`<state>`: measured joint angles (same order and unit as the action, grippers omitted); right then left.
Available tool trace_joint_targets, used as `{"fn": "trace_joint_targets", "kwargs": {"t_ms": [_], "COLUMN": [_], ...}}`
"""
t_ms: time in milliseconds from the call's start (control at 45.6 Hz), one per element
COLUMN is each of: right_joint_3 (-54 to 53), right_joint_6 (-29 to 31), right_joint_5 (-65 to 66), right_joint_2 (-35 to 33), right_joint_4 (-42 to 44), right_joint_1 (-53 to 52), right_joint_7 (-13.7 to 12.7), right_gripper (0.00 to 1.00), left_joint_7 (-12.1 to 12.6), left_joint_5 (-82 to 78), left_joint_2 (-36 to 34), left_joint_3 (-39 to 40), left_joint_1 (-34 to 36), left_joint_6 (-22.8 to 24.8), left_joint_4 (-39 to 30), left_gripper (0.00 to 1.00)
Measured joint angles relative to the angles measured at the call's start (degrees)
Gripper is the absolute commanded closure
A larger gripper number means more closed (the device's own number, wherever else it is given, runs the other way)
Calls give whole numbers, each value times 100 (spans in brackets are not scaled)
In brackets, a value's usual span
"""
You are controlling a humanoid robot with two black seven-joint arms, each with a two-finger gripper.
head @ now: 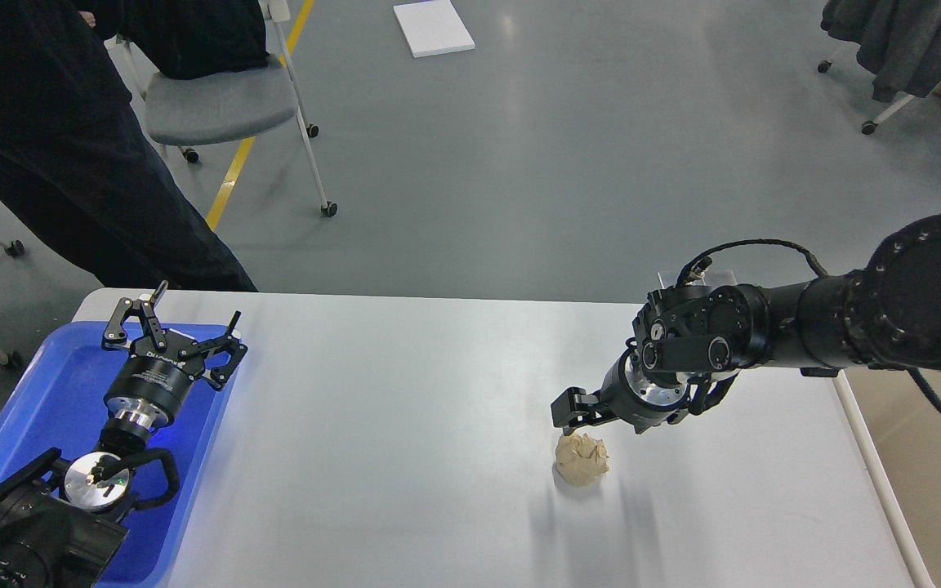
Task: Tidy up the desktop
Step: 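Lower the right gripper over the paper ball and close on it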
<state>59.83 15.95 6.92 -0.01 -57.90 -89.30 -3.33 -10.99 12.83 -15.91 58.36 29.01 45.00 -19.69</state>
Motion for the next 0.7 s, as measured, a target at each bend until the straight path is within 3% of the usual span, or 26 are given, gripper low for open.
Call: {"fn": "trace_joint_targets", "kwargs": {"t_ms": [701], "right_joint_3": [-262], "right_joint_6": [-291], "right_joint_5": [3], "right_joint_2": [2], "right_joint_4": [293], "right_joint_1": [519], "right_joint_7": [8], "right_gripper": [0], "left_joint_7": [0], "left_joint_5": [0], "left_joint_2": [0], "left_joint_3": [0], "left_joint_1": [0], "left_joint_6": [0], "left_joint_4": [0], "left_gripper": [0]}}
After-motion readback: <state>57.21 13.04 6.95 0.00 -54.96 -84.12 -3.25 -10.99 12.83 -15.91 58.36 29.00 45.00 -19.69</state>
